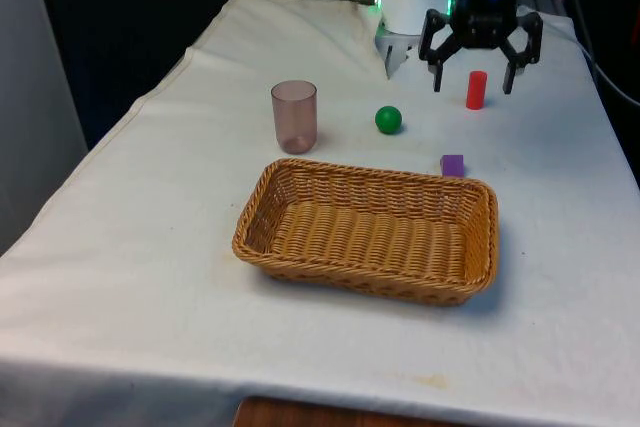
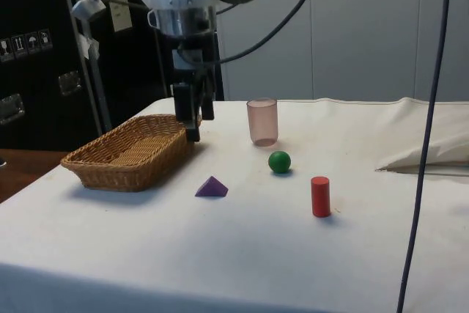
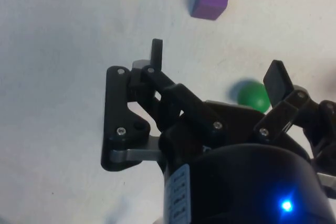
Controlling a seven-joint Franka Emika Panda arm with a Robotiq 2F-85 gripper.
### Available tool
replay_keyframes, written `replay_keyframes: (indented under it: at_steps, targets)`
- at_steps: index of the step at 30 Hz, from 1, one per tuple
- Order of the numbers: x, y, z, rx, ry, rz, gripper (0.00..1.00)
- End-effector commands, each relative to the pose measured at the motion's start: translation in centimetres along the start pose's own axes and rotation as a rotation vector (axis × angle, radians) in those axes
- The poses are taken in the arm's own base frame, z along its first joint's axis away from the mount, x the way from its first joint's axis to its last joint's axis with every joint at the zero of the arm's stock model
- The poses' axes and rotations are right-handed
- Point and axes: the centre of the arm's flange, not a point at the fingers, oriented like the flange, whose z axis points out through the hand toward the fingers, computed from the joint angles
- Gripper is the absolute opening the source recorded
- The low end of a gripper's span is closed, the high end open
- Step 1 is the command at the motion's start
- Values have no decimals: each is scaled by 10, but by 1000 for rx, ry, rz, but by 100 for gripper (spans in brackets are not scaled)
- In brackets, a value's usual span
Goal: Pick up the triangular block and place it into the basket.
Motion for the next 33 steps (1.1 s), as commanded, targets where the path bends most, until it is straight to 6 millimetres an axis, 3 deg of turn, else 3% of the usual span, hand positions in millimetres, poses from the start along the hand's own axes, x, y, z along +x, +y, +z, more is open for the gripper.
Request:
replay_keyframes:
  at_steps: [1, 24, 33]
  targets:
    - [-1, 1, 3, -4, 13, 11, 100]
    - [-16, -2, 36, 10, 43, 61, 100]
    - [-16, -2, 60, 13, 66, 81, 100]
